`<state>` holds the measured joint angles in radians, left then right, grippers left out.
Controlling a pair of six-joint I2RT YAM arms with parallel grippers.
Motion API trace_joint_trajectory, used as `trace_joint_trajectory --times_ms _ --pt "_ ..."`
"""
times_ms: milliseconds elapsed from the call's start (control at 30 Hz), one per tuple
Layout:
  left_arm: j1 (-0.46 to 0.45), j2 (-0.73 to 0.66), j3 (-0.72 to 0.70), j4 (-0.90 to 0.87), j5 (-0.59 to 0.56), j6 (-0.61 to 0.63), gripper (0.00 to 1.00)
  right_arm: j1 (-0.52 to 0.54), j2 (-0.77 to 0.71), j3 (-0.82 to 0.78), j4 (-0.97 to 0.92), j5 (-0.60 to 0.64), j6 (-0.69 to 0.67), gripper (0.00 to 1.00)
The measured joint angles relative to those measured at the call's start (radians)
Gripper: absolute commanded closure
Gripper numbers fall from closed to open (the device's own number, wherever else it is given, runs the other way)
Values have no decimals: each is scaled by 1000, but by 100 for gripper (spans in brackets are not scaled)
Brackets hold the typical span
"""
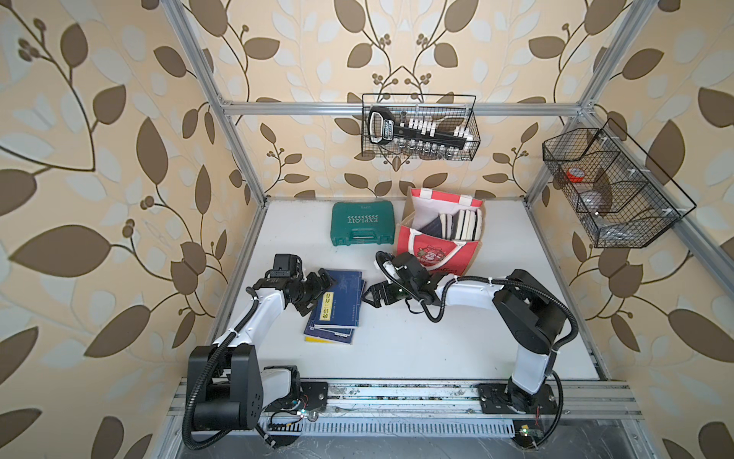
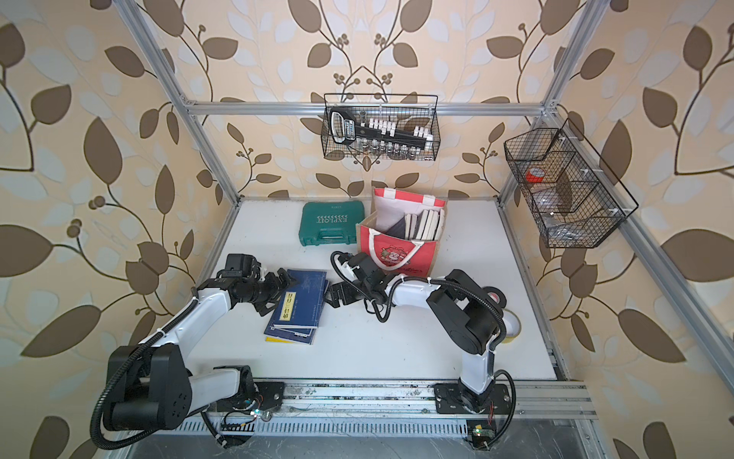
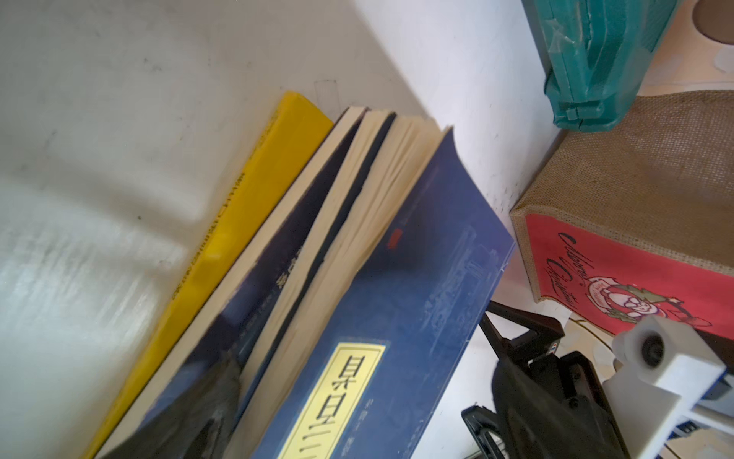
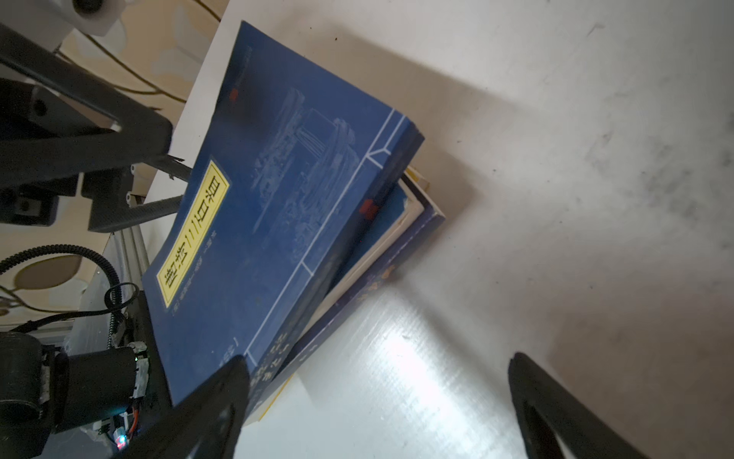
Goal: Put the books into the canvas bag
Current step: Pick up the book from the book.
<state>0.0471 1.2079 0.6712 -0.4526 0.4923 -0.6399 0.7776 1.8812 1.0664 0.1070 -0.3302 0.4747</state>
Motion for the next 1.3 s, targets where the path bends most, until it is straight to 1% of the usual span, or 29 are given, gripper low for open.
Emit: trace_joint_trajectory --times_ms 200,400,533,800,1033,1233,1300 --pt "0 -30 -7 16 32 -1 1 -6 20 33 3 -21 0 1" --pt "-3 -21 -7 42 74 -14 1 -52 21 33 18 -68 -4 2" --pt "-14 -19 -7 46 81 -16 1 -80 37 35 43 -111 -7 5" --pt "-29 -19 -7 53 89 -18 1 -82 78 52 92 -193 1 12" --pt "-42 -15 -7 77 111 -23 1 -78 83 71 123 -232 25 23" --pt "-42 9 -7 92 114 -26 1 -71 99 88 135 -254 29 24" --pt "-42 14 -7 97 114 -27 1 -71 109 95 137 -254 31 27"
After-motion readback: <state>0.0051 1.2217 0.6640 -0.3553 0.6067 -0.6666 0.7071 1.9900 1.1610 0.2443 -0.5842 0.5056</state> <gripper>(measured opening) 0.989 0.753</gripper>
